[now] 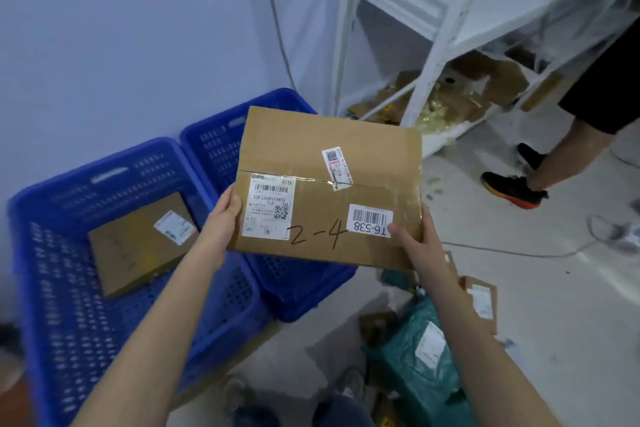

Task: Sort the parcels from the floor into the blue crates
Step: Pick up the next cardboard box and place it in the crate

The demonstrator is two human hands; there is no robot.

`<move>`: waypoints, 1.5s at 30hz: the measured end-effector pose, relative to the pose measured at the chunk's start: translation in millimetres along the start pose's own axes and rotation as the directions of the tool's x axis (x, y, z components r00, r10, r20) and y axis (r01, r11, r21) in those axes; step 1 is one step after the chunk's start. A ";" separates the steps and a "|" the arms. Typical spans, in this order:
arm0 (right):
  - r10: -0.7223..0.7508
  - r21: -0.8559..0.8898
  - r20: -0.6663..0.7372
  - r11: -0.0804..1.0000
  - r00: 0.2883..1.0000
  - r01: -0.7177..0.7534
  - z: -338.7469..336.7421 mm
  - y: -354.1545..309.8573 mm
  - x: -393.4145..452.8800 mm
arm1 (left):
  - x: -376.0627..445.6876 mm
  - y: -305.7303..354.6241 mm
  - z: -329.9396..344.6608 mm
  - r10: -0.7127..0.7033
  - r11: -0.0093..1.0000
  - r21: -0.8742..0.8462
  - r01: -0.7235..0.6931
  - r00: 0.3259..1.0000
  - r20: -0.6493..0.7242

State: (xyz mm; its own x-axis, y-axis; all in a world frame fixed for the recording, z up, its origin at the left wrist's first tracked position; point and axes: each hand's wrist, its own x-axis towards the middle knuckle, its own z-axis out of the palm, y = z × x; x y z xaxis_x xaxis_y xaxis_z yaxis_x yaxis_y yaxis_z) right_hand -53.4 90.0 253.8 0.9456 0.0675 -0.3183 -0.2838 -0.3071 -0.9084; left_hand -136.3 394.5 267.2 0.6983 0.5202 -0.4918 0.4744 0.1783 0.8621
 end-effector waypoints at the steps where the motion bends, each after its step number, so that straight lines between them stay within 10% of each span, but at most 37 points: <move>1: -0.018 -0.022 0.033 1.000 0.999 0.019 19.7 -7.9 0.6 | 2.4 -2.4 -19.5 0.001 1.000 -0.022 -0.002 1.000 -0.027; 18: -0.003 -0.233 0.622 0.954 0.783 0.189 344.2 -58.9 -17.0 | 26.0 -88.4 -327.4 -0.235 0.970 -0.160 0.183 0.881 -0.412; 33: 0.338 -0.465 0.778 0.877 0.530 0.122 443.5 -4.4 58.1 | 98.3 -188.6 -360.2 -0.474 0.880 -0.249 0.404 0.765 -0.436; 45: 0.387 -0.527 0.721 0.845 0.575 0.092 520.7 62.9 108.4 | 175.2 -249.8 -355.4 -0.405 0.882 0.043 0.468 0.803 -0.438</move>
State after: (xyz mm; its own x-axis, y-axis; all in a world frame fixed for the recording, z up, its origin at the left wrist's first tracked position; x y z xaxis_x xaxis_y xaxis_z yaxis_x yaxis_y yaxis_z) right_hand -51.6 572.3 20.9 0.3187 0.6045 -0.7301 -0.0688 -0.7535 -0.6539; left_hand -323.0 737.9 9.2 0.1337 0.7112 -0.6902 0.7687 0.3651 0.5252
